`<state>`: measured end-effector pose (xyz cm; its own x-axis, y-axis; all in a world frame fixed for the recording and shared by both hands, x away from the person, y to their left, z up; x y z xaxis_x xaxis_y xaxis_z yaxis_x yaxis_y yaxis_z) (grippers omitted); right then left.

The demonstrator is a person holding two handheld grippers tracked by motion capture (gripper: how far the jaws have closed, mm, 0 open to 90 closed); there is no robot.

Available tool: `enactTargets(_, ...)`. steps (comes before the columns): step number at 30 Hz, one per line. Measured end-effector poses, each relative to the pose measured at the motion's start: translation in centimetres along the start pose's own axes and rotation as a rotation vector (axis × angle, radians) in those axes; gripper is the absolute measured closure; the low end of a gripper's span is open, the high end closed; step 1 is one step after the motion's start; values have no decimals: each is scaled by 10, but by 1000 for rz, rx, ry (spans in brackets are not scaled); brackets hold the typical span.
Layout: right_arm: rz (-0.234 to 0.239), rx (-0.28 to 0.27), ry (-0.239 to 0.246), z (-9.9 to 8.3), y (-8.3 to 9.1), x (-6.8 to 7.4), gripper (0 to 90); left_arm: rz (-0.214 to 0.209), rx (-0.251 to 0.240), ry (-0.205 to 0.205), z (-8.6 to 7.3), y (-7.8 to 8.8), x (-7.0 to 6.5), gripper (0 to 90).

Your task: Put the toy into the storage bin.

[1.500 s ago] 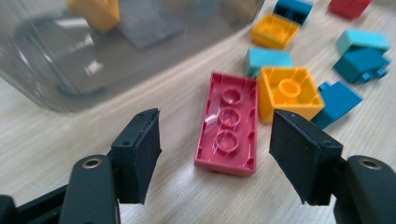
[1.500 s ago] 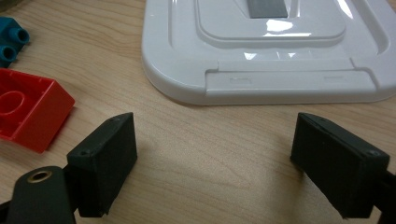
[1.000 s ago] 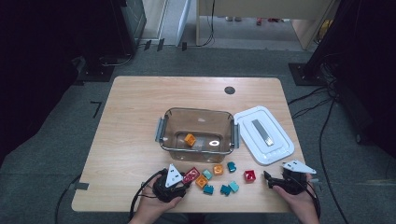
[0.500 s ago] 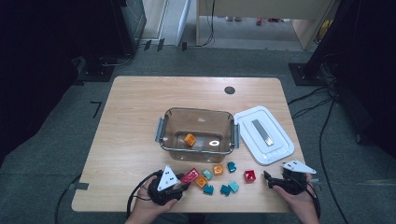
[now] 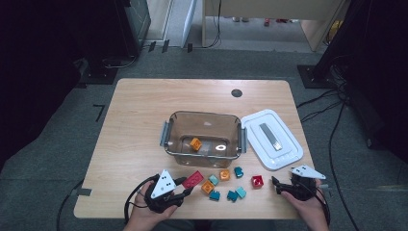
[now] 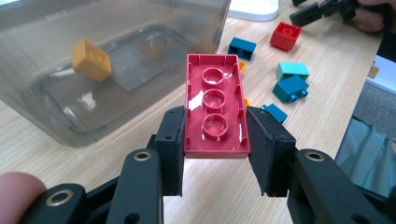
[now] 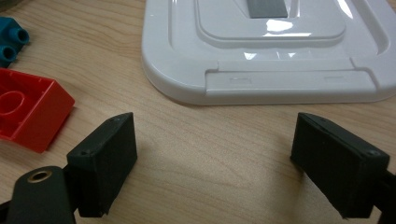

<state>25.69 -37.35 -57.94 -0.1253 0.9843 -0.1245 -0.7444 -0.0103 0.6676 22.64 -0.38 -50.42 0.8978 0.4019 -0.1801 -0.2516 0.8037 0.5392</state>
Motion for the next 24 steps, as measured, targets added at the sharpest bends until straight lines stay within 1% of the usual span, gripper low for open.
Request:
enactTargets(6, 0, 0, 0, 0, 0, 0, 142, -7, -19, -6, 9, 10, -1, 601)
enactTargets(10, 0, 0, 0, 0, 0, 0, 142, -3, -37, -11, 17, 17, -1, 601)
enactTargets(15, -1, 0, 0, 0, 0, 0, 142, -14, -67, 19, 29, 27, 1, 601)
enactTargets(17, -1, 0, -1, 0, 0, 0, 142, -10, -75, 12, 34, 32, 3, 601)
enactTargets(18, -1, 0, -1, 0, 0, 0, 142, -10, -75, 12, 34, 32, 3, 601)
enactTargets(24, -2, 0, -2, 0, 0, 0, 142, -12, -96, 0, 47, 41, 5, 601)
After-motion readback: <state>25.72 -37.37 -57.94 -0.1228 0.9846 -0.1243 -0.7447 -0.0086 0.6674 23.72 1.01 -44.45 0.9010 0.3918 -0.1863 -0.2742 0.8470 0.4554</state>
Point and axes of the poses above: each handheld gripper's, and its own axes: y roughly backward along the jaws, z roughly out of its top, x roughly to its left, the point moved 8 cm from there along -y, roughly forward along the jaws, and after that the axes turned 13 degrees about -z, right-handed, at the moved point
